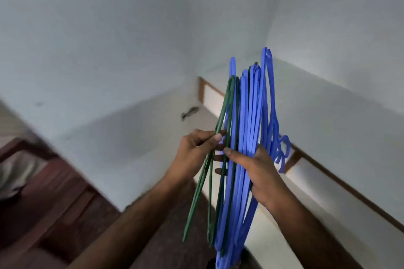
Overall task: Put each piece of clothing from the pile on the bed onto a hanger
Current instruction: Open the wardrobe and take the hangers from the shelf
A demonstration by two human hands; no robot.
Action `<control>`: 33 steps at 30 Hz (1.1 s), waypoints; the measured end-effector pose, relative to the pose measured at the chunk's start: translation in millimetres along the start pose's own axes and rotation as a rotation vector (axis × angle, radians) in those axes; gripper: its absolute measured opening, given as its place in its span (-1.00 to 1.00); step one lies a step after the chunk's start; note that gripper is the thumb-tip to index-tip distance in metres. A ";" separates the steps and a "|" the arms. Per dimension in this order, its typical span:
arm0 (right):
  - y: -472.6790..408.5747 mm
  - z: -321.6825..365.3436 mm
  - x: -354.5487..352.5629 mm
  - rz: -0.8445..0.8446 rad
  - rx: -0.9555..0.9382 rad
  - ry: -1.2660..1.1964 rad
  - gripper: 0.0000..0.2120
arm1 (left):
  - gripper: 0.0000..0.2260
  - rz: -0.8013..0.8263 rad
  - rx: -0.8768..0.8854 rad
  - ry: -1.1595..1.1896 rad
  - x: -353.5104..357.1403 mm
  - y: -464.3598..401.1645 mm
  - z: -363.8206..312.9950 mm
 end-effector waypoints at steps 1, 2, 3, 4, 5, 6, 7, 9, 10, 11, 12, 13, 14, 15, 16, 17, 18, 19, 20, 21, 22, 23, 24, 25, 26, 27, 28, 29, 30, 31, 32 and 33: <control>14.3 -11.4 24.1 0.050 0.029 -0.005 -0.59 | -0.85 -0.066 -0.004 0.000 -27.0 18.7 10.1; 28.2 -22.9 47.2 0.097 0.059 -0.005 -0.62 | -0.83 -0.126 -0.017 -0.001 -53.6 37.1 22.5; 43.0 -33.8 71.6 0.149 0.096 -0.012 -0.65 | -0.80 -0.172 -0.042 0.009 -79.1 56.7 35.8; 57.9 -45.4 96.4 0.207 0.141 -0.023 -0.66 | -0.77 -0.206 -0.081 0.042 -103.1 76.3 50.2; 73.1 -56.0 120.6 0.264 0.199 -0.032 -0.66 | -0.76 -0.242 -0.131 0.085 -126.6 96.0 65.5; 88.4 -67.1 143.5 0.329 0.257 -0.038 -0.66 | -0.77 -0.279 -0.179 0.129 -148.0 117.7 79.4; 103.0 -80.2 165.6 0.392 0.314 -0.036 -0.66 | -0.79 -0.316 -0.220 0.173 -168.1 140.3 92.7; 132.3 -102.3 210.0 0.519 0.415 -0.013 -0.67 | -0.78 -0.392 -0.270 0.205 -208.9 184.9 116.0; 146.7 -113.5 232.9 0.586 0.451 0.003 -0.66 | -0.75 -0.429 -0.285 0.197 -228.4 207.8 126.2; 162.2 -121.0 256.6 0.655 0.479 0.018 -0.65 | -0.73 -0.463 -0.294 0.187 -246.2 230.3 135.0; 177.3 -128.8 280.3 0.717 0.498 0.035 -0.64 | -0.71 -0.502 -0.304 0.194 -263.4 251.9 143.4; 192.5 -136.0 304.0 0.772 0.516 0.048 -0.63 | -0.69 -0.550 -0.314 0.229 -279.6 272.7 151.3; 208.0 -143.5 327.5 0.826 0.534 0.058 -0.62 | -0.68 -0.602 -0.317 0.284 -294.5 292.5 157.8; 223.8 -149.1 351.1 0.886 0.548 0.067 -0.62 | -0.67 -0.655 -0.316 0.346 -308.7 311.3 162.7; 239.4 -154.9 375.5 0.948 0.560 0.069 -0.63 | -0.66 -0.704 -0.306 0.398 -323.8 328.8 167.8; 255.2 -159.9 399.6 1.006 0.572 0.072 -0.65 | -0.66 -0.753 -0.292 0.439 -339.5 345.6 173.1; 270.1 -166.9 423.6 1.057 0.582 0.066 -0.66 | -0.65 -0.805 -0.279 0.466 -355.3 363.1 177.0; 284.9 -173.4 447.4 1.103 0.594 0.060 -0.66 | -0.65 -0.856 -0.272 0.488 -371.8 380.0 181.0; 299.5 -180.2 470.4 1.148 0.608 0.059 -0.66 | -0.64 -0.901 -0.268 0.515 -388.4 396.2 185.9; 314.7 -185.0 493.1 1.199 0.620 0.057 -0.66 | -0.63 -0.950 -0.260 0.547 -405.3 412.1 190.4; 328.8 -191.1 516.5 1.253 0.628 0.055 -0.67 | -0.63 -1.003 -0.248 0.570 -423.6 427.8 194.8; 341.8 -194.6 539.1 1.303 0.637 0.057 -0.67 | -0.62 -1.048 -0.240 0.579 -441.1 443.1 197.0; 353.6 -199.5 561.8 1.345 0.643 0.062 -0.67 | -0.62 -1.093 -0.246 0.566 -458.8 458.5 197.1; 365.1 -204.1 586.2 1.378 0.645 0.071 -0.66 | -0.62 -1.138 -0.260 0.546 -477.3 473.3 194.9; 376.7 -206.1 610.1 1.410 0.640 0.080 -0.59 | -0.63 -1.177 -0.283 0.515 -496.5 487.2 192.8; 387.3 -207.1 632.2 1.438 0.624 0.095 -0.46 | -0.65 -1.211 -0.306 0.484 -514.8 500.3 190.6; 396.7 -208.5 653.9 1.477 0.607 0.109 -0.32 | -0.67 -1.245 -0.321 0.456 -533.4 512.8 186.9; 405.9 -208.3 676.2 1.521 0.590 0.107 -0.28 | -0.68 -1.275 -0.319 0.433 -551.0 524.2 180.9; 414.5 -207.0 697.4 1.568 0.571 0.102 -0.39 | -0.68 -1.302 -0.317 0.421 -569.9 534.5 178.0; 422.5 -204.8 718.1 1.606 0.547 0.103 -0.54 | -0.65 -1.332 -0.316 0.420 -589.1 545.0 177.1; 430.6 -203.1 738.3 1.640 0.539 0.095 -0.64 | -0.63 -1.373 -0.314 0.429 -607.5 556.4 176.7; 438.8 -199.6 757.5 1.663 0.528 0.091 -0.69 | -0.64 -1.414 -0.305 0.441 -624.7 568.0 175.9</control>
Point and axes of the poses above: each hand's wrist, its own y-axis away from the middle knuckle, its own x-axis out of the palm, z = x × y, the point moved 5 cm from there along -y, towards the middle knuckle, and after that the axes turned 10 degrees about -x, right-handed, at the moved point
